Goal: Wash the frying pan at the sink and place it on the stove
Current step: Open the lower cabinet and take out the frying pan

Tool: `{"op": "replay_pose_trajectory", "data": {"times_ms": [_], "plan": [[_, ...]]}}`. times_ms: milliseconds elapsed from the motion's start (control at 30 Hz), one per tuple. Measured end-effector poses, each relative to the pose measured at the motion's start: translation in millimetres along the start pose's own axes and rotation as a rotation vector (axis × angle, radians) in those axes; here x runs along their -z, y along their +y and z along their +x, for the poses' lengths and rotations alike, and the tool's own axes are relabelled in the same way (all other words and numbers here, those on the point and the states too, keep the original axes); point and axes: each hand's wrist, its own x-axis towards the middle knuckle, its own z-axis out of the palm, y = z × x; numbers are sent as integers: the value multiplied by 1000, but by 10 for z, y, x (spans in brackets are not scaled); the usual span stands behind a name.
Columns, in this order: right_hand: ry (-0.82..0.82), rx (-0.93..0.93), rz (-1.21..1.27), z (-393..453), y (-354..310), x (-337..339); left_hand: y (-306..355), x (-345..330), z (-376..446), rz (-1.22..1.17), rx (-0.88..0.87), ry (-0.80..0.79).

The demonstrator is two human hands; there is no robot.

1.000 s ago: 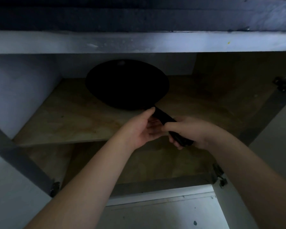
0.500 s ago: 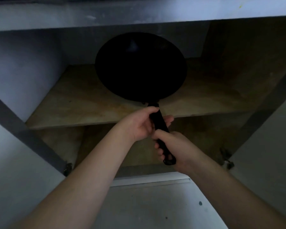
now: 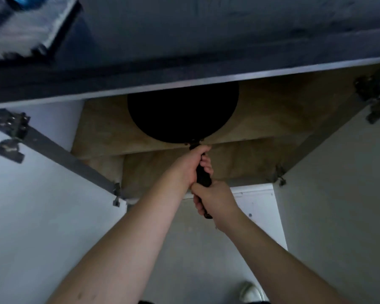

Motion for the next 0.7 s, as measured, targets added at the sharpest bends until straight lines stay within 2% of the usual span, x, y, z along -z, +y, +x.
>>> {"op": "replay_pose_trajectory", "data": {"times_ms": [133,467,600,700], "plan": [[3,-73,-32,-426,-66,21,-141,-36,-354,45,68,83],[24,-325,-182,-1852,21,-19,-750,13,-1632,115,306,164],[40,-432,-92,-2562,56,-97,-1041,93,-2282,134,430,183],[48,-510,-36,-3001,14,-203,-1143,180,-2677,159,456,173]]}}
